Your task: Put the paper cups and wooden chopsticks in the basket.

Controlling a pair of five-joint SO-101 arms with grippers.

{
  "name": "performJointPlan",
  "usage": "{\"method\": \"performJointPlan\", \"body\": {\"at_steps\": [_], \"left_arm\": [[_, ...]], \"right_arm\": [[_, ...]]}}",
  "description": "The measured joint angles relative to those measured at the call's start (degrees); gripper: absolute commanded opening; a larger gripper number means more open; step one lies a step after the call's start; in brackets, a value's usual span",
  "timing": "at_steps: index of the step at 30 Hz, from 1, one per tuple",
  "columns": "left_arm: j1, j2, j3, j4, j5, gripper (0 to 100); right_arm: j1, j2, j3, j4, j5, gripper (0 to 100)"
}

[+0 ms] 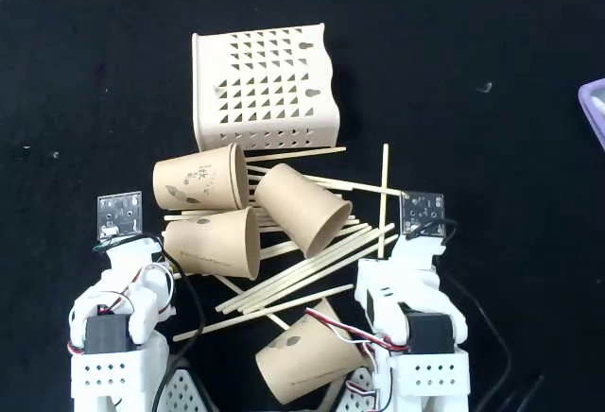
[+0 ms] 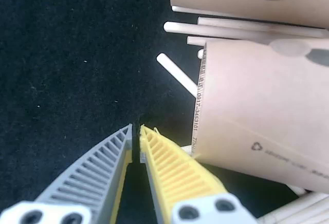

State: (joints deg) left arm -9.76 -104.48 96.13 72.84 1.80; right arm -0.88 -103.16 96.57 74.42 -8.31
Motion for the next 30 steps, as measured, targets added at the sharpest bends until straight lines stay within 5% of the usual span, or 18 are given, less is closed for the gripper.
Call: {"method": "performJointPlan", "body": {"at_steps": [30], "left_arm": [[0.9, 0.0, 0.0, 0.0, -0.4, 4]], "right_arm": [[0.0, 0.0, 0.0, -1.7, 0.0, 5.3]]}}
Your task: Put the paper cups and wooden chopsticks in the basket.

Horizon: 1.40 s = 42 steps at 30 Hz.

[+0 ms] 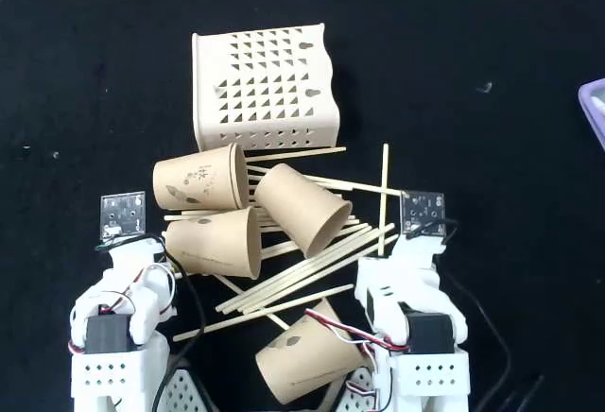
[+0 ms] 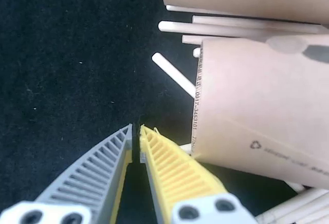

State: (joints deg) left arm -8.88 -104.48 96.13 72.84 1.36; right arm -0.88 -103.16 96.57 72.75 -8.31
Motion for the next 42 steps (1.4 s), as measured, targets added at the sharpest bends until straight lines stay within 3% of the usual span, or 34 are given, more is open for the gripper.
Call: {"method": "performJointPlan", "body": {"at_steps": [7, 14, 19, 25, 28, 32, 36, 42], "left_arm": [[-8.2, 0.0, -0.7, -1.8, -0.8, 4], [-24.4, -0.4, -11.4, -10.9, -12.8, 4], [-28.5, 0.0, -12.2, -19.3, -18.1, 4], [-28.6, 0.0, -14.9, -27.4, -15.7, 19], [-28.0, 0.0, -20.2, -27.3, -12.8, 21], [-20.4, 3.3, -29.1, -22.3, -11.6, 21], [-12.3, 12.8, -38.2, -17.4, -11.3, 21], [-6.2, 37.6, -51.6, -13.7, -8.2, 21]], "right_arm": [[0.0, 0.0, 0.0, -9.1, 0.0, 5.4], [0.0, 0.0, -2.0, -19.3, 0.0, 5.4], [0.0, 0.0, -8.4, -23.6, 0.0, 7.9], [0.0, 0.0, -14.9, -24.5, 7.3, 23.3], [0.0, 0.0, -18.4, -24.5, 11.1, 21.8], [0.0, 0.0, -23.8, -23.7, 13.2, 20.2], [0.0, 0.0, -32.5, -17.9, 13.5, 20.4], [0.0, 0.0, -45.6, -12.6, 13.5, 20.4]]}}
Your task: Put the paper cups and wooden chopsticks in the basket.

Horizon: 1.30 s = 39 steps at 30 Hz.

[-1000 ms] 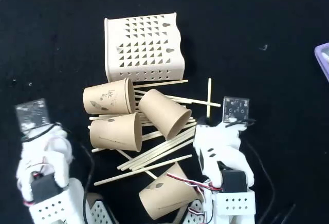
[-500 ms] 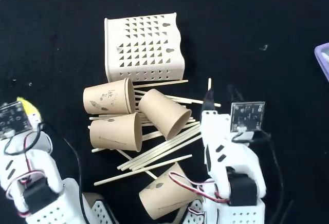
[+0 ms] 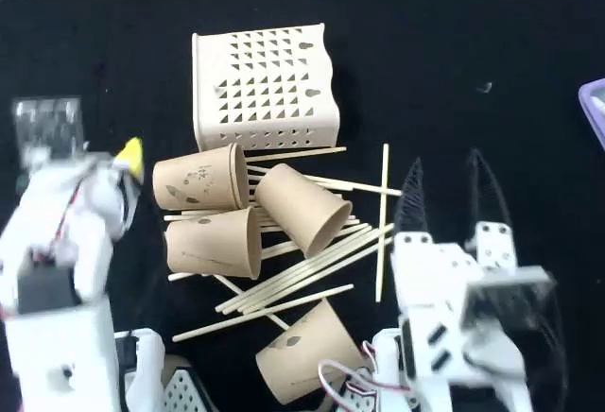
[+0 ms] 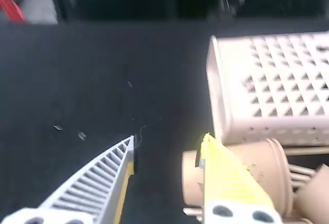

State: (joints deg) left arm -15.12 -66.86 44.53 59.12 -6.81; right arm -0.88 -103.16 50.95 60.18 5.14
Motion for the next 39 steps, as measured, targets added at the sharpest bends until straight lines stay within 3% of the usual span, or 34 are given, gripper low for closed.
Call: {"method": "performJointPlan", "body": {"at_steps": [8, 19, 30, 39], "left_arm": [[5.3, 35.8, -20.2, 0.5, 7.9, 21], [11.0, 70.5, -46.4, 0.5, 9.6, 21], [9.1, 85.8, -59.5, 0.4, 9.8, 21], [5.5, 89.2, -62.0, 0.0, 9.8, 21]], "right_arm": [[0.0, 19.3, -16.7, 0.6, 0.0, 20.4], [0.2, 54.3, -12.1, -5.7, 0.0, 20.1], [0.2, 61.0, 9.0, -25.1, -6.1, 20.1], [-1.8, 61.1, 12.0, -27.1, -6.4, 20.1]]}}
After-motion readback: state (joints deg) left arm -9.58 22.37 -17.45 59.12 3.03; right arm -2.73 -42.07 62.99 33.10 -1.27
